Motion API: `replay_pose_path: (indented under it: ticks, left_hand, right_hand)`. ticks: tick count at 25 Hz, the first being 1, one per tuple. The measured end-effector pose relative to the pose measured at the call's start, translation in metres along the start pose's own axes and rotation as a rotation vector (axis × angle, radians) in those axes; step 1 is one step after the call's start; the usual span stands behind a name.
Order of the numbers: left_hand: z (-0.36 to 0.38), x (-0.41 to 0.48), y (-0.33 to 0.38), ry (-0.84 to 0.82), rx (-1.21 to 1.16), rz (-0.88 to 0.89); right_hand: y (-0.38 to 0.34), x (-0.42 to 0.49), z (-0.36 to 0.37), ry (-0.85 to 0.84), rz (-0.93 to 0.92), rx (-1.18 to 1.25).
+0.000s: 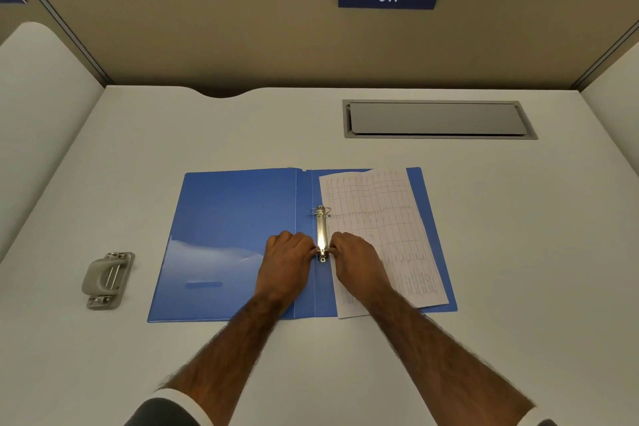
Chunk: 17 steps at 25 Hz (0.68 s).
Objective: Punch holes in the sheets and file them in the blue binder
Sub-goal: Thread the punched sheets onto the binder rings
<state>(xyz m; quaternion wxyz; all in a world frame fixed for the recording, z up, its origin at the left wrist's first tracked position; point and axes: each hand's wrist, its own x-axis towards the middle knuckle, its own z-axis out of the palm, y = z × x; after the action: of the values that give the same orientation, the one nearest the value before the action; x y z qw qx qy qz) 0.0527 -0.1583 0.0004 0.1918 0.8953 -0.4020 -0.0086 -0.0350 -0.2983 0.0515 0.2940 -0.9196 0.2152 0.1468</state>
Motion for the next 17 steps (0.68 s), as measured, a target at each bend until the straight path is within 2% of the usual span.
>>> replay_pose_path:
  ticks: [8, 11, 13, 14, 15, 17]
  left_hand:
    - [0.000, 0.003, -0.003, -0.055, 0.009, -0.016]
    - [-0.007, 0.000, 0.005, -0.048, -0.034, -0.112]
    - [-0.011, -0.007, 0.020, 0.063, -0.005, -0.098]
    - [-0.012, -0.013, 0.031, 0.099, 0.028, -0.021]
    - [-0.012, -0.017, 0.043, 0.099, 0.040, 0.077]
    - [-0.007, -0.018, 0.066, -0.001, 0.010, 0.180]
  right_hand:
    - [0.000, 0.003, 0.002, 0.015, 0.019, 0.037]
    - [-0.002, 0.003, 0.003, 0.006, -0.018, 0.006]
    - [0.000, 0.002, 0.003, 0.084, -0.061, 0.023]
    - [0.004, 0.000, 0.003, 0.148, -0.083, 0.051]
    - [0.010, -0.004, 0.001, 0.226, -0.078, 0.092]
    - [0.031, -0.012, -0.006, 0.454, 0.003, 0.164]
